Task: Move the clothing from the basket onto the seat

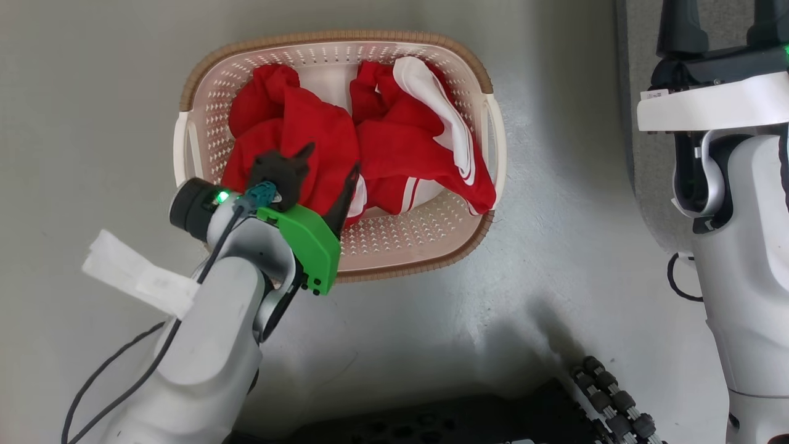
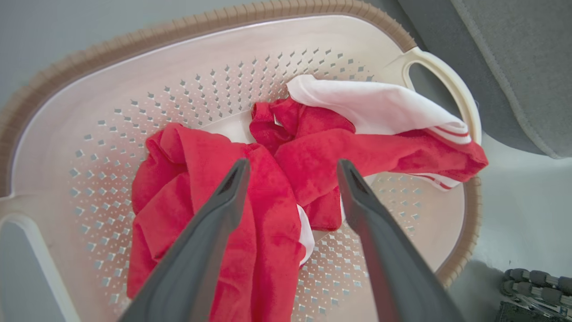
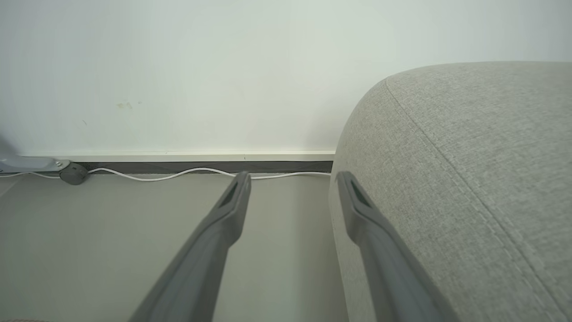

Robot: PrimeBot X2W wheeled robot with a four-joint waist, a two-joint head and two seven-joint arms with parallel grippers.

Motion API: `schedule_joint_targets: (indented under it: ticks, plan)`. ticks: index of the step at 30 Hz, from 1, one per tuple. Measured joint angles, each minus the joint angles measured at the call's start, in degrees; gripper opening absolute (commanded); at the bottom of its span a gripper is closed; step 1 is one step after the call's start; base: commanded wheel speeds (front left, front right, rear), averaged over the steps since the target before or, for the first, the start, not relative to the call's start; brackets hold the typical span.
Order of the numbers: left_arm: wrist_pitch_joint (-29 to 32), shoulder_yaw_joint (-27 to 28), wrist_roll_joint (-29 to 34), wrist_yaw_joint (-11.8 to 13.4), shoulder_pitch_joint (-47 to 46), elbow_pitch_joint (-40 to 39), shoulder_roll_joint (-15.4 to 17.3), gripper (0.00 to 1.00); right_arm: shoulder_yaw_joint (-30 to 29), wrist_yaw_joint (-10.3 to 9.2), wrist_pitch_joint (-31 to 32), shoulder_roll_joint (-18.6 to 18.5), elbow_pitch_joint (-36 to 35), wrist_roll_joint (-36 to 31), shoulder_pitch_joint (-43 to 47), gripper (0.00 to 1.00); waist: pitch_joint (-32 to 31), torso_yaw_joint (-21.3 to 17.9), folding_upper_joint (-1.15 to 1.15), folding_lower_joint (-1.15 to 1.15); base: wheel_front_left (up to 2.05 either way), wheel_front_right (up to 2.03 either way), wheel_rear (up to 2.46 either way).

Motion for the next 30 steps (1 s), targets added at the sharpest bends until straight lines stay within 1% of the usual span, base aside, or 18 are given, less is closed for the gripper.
schedule_joint_targets:
  ticks: [6, 8, 12, 16, 22, 30]
  plan:
    - [1.4, -0.2, -0.6, 0.0, 0.0, 3.4, -0.2, 1.0, -0.3, 0.08, 0.0, 0.0, 0.2, -0.4, 0.0, 1.0, -0.5, 0.3, 0.0, 0.0, 0.0, 0.0, 0.0]
    - [1.5, -0.2, -1.0, 0.0, 0.0, 4.1, -0.3, 1.0, -0.4, 0.56, 0.0, 0.0, 0.2, -0.4, 0.0, 1.0, -0.6, 0.3, 0.0, 0.0, 0.0, 0.0, 0.0]
    - [1.7, -0.8, -1.3, 0.0, -0.8, 5.4, -0.5, 1.0, -0.7, 0.63, 0.0, -0.1, 0.5, -0.8, 0.0, 1.0, -0.6, 0.4, 0.0, 0.0, 0.0, 0.0, 0.0]
    - [3.5, -2.5, -3.2, 0.0, -1.7, 7.2, -0.6, 1.0, -1.0, 0.83, 0.0, -0.2, 0.8, -0.8, 0.1, 1.0, -0.5, 0.6, 0.0, 0.0, 0.0, 0.0, 0.0]
    - [6.6, -4.2, -4.0, 0.0, -1.8, 10.0, -0.7, 1.0, -1.4, 1.2, 0.0, -0.1, 1.1, -1.2, 0.5, 1.0, -0.7, 1.0, 0.0, 0.0, 0.0, 0.0, 0.0]
    - [7.2, -3.0, -4.4, 0.0, -2.4, 12.0, -0.8, 1.0, -1.9, 1.56, 0.0, -0.2, 1.1, -1.4, 0.9, 1.0, -1.1, 1.6, 0.0, 0.0, 0.0, 0.0, 0.0]
